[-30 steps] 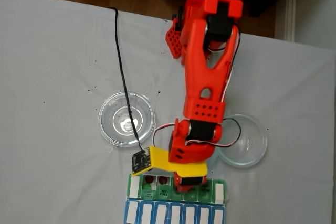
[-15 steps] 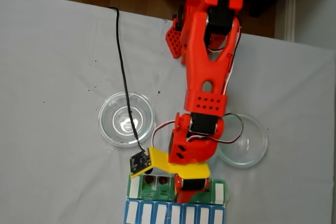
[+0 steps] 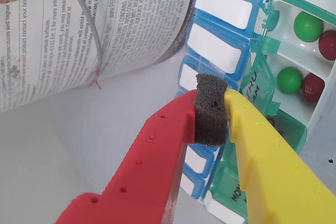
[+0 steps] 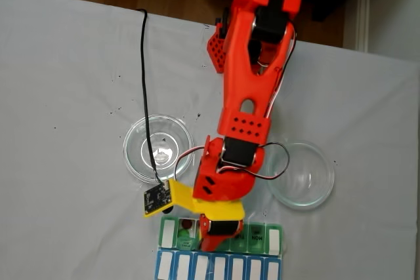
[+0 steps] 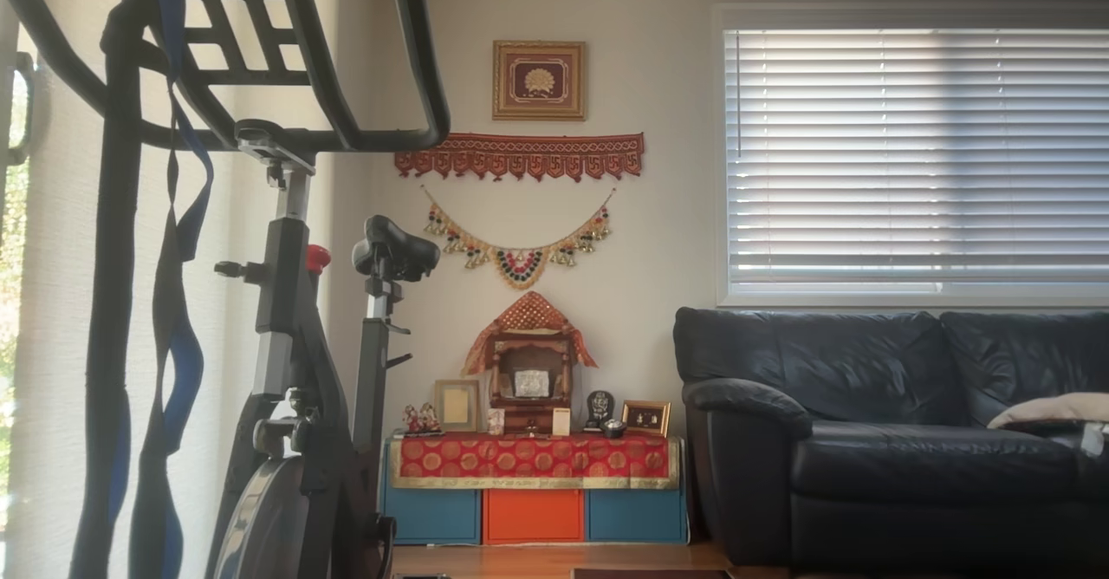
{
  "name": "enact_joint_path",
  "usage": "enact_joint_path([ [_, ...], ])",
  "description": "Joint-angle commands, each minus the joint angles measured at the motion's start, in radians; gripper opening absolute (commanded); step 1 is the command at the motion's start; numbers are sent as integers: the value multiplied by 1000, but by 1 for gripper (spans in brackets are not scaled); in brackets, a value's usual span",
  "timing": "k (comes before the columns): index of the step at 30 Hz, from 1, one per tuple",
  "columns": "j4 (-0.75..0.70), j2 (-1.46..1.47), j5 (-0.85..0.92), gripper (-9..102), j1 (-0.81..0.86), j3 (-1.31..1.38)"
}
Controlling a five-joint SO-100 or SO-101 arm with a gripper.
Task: Sort medicines into box.
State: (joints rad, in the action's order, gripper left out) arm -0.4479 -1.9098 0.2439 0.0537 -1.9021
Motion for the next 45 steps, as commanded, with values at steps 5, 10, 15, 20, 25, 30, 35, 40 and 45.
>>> enact_joint_path([
  [5, 3, -18, 25, 1, 3, -2],
  [10, -35, 11, 28, 1, 3, 14],
  [15, -35, 40, 32, 1, 11, 12],
  [20, -38, 54, 35, 1, 14, 11],
  [25, -41, 54, 51, 1, 15, -18],
  [30, -49, 58, 67, 1, 9, -46],
  [35, -78, 121, 94, 2, 3, -28],
  [40, -92, 161, 104, 2, -2, -21],
  [45, -129, 190, 124, 2, -14, -12],
])
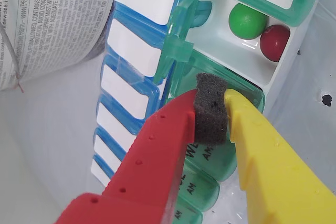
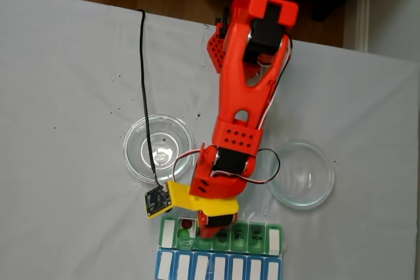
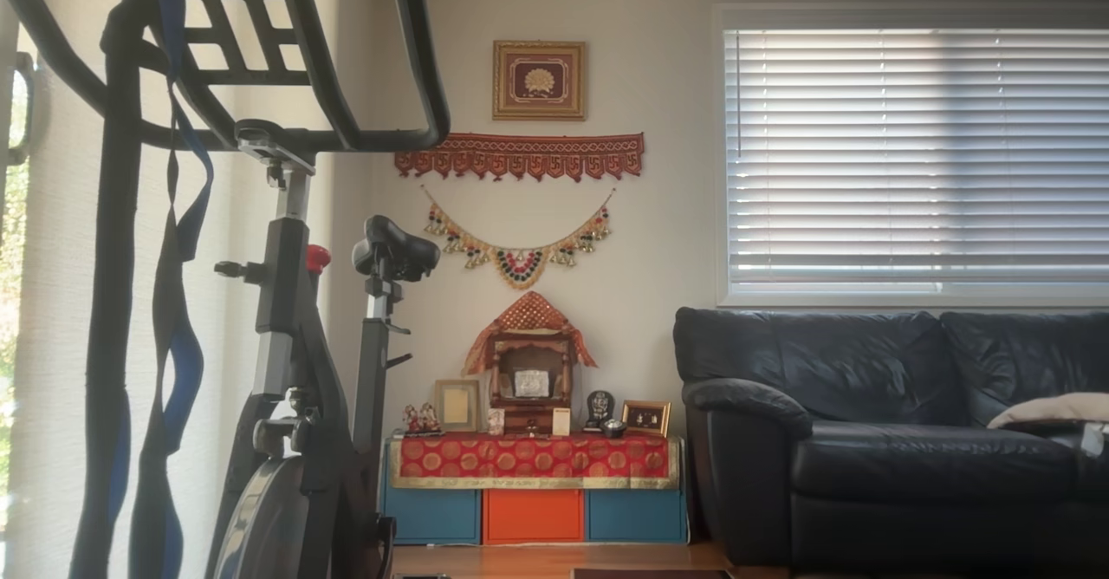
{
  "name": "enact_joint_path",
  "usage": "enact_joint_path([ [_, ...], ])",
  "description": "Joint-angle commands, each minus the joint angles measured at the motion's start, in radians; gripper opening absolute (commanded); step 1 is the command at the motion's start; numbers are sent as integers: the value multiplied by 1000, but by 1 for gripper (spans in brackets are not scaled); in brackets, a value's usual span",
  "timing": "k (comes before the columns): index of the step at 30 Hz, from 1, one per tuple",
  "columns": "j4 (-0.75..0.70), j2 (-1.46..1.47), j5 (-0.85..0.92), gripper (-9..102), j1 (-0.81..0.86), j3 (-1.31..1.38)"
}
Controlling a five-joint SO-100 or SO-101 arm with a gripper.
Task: Sort medicines into box.
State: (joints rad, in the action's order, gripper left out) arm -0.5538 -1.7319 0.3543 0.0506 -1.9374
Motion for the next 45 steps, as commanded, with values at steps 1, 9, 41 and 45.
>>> enact_joint_path([
  [1, -35, 23, 23, 2, -14, 28],
  [9, -110, 91, 54, 2, -23, 71],
  [41, 192, -385, -190, 1, 26, 5],
  [45, 236, -341, -169, 1, 55, 25],
])
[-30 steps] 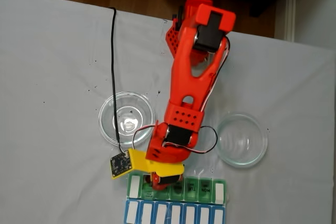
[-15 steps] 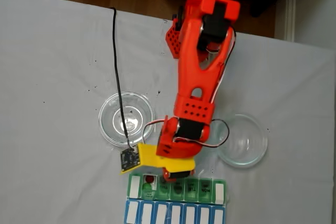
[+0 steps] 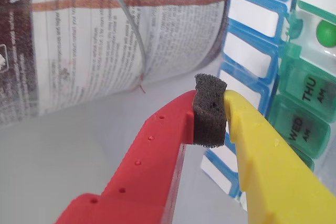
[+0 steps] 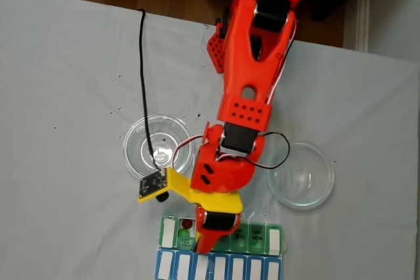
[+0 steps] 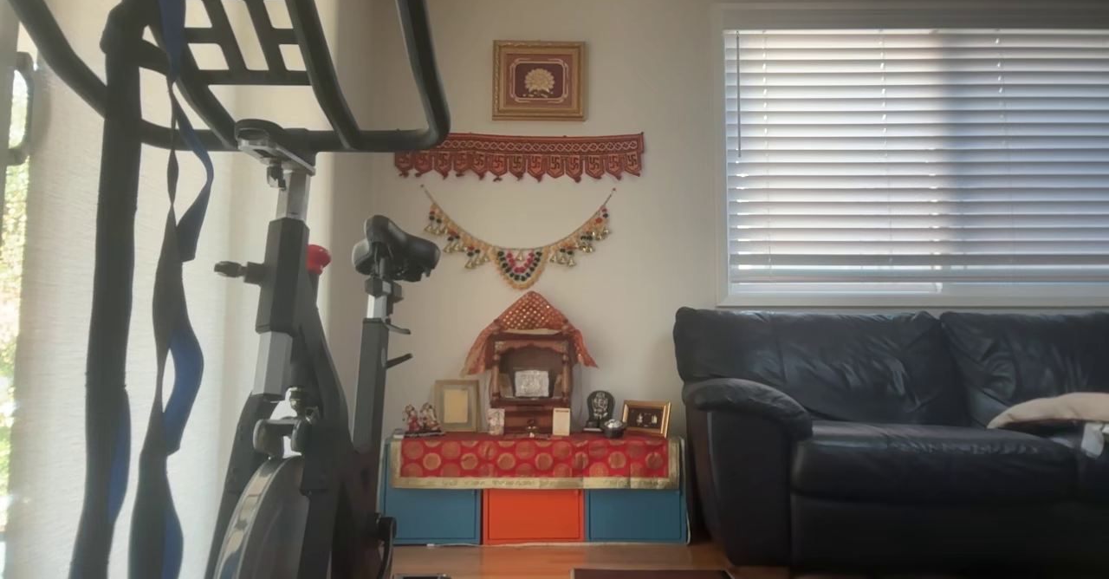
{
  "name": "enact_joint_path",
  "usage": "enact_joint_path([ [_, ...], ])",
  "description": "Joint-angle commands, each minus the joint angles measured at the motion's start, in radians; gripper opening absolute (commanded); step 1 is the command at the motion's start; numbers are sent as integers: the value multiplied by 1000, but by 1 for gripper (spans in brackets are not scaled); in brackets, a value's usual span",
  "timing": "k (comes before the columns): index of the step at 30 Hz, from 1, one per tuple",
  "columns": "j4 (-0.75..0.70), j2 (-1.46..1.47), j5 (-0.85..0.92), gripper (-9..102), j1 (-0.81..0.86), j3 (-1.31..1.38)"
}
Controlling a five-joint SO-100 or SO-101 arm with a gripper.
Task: Sort medicines into box.
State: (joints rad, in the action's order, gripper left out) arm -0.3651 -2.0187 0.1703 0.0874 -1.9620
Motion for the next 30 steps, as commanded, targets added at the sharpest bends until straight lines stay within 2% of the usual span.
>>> enact_joint_path([
  [1, 49, -40, 28, 1, 23, 57],
  [18, 0, 164, 144, 1, 57, 129],
  [30, -255, 374, 192, 1, 46, 259],
])
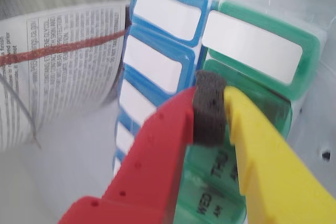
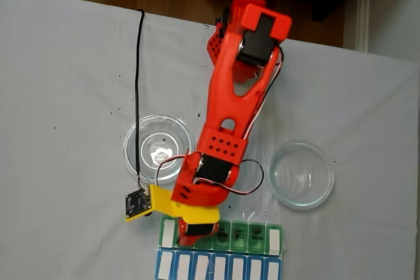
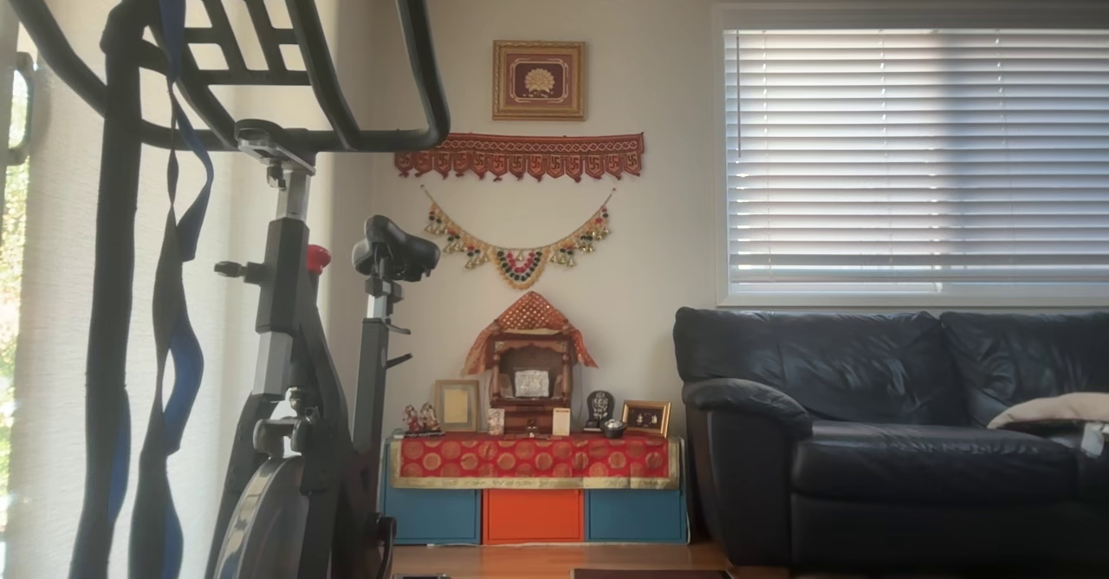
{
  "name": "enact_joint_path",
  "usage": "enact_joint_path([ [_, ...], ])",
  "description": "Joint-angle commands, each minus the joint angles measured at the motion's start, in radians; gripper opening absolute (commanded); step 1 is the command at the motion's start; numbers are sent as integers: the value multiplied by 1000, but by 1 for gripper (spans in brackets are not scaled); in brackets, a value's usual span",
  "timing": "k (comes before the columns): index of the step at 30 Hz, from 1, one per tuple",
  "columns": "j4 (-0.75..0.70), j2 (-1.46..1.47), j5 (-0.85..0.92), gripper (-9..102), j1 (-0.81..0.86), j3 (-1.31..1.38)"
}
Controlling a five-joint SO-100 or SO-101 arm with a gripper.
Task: Sort medicines into box.
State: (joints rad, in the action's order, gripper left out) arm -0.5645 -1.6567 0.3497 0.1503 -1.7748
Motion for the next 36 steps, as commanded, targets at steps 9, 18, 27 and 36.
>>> enact_joint_path([
  [9, -229, 107, 26, 2, -34, 137],
  [18, -173, -26, -31, 1, -55, 109],
  [27, 34, -287, -160, 1, -44, 32],
  [36, 183, -508, -235, 1, -51, -98],
])
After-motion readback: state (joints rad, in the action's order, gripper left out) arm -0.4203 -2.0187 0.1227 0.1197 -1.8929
